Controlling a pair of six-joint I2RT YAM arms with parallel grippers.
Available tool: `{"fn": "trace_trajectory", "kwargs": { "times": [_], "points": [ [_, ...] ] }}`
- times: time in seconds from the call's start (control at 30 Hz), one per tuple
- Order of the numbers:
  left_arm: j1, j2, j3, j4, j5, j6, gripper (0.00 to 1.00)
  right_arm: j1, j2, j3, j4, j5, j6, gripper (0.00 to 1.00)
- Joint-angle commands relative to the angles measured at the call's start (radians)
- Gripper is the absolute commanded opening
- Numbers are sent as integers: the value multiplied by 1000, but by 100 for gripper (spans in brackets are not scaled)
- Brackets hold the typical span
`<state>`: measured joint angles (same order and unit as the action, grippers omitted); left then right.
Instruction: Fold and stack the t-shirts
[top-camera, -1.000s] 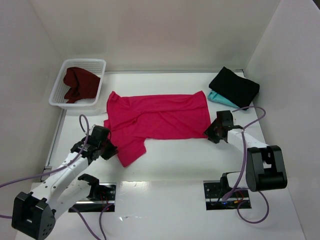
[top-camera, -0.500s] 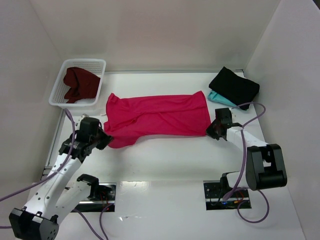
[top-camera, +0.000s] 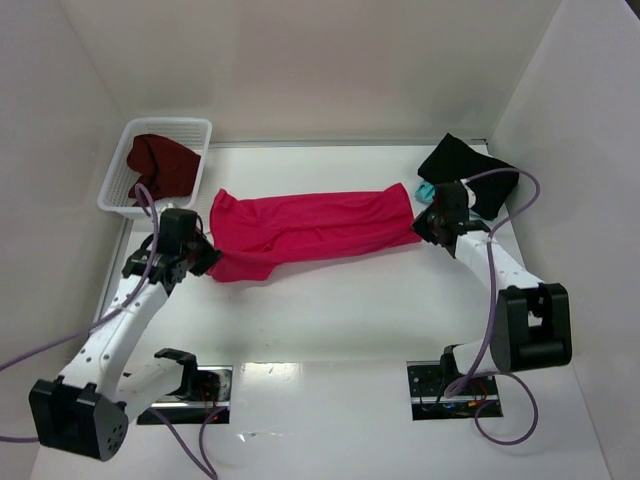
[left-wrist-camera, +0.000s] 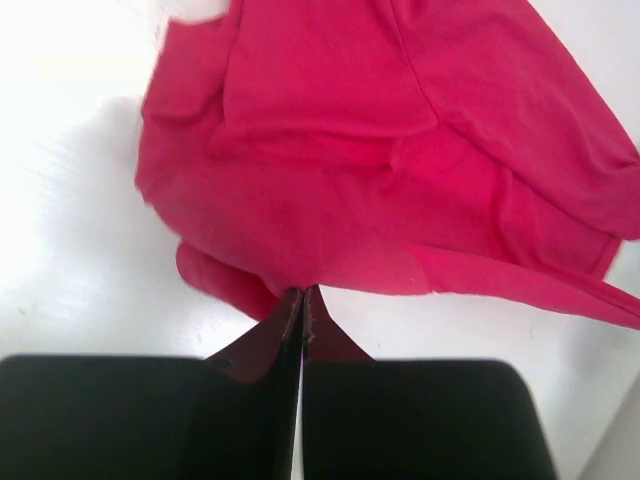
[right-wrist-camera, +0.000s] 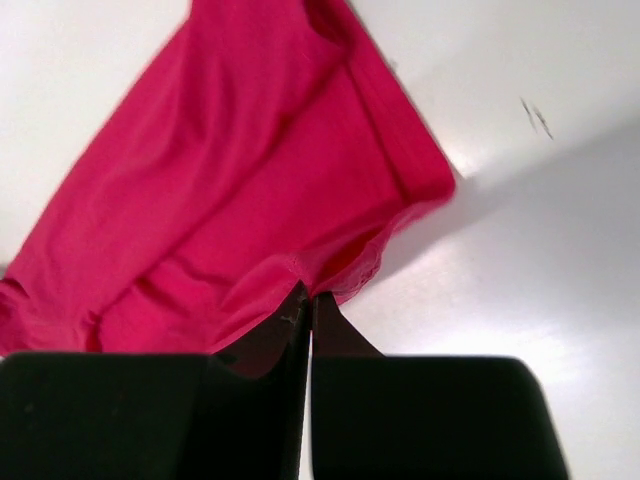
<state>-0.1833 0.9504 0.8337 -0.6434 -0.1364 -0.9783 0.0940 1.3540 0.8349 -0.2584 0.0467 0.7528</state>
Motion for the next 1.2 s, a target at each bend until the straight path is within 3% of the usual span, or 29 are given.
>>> {"fn": "trace_trajectory", "kwargs": {
  "times": [0.0, 0.37, 0.6, 0.9, 1.17],
  "points": [
    [40, 80, 59, 83, -15, 102, 0, 9, 69, 90, 57, -2, -23, 0],
    [134, 392, 194, 231, 53, 219, 0, -2, 318, 242, 102, 19, -41, 0],
    [143, 615, 306, 269, 103, 288, 0, -11, 373, 322, 111, 19, -52, 0],
    [143, 732, 409, 298, 115, 340, 0, -20, 464, 389, 100, 19, -61, 0],
    [185, 742, 409, 332, 127, 340, 0, -39, 482, 398, 110, 19, -70, 0]
  ]
}}
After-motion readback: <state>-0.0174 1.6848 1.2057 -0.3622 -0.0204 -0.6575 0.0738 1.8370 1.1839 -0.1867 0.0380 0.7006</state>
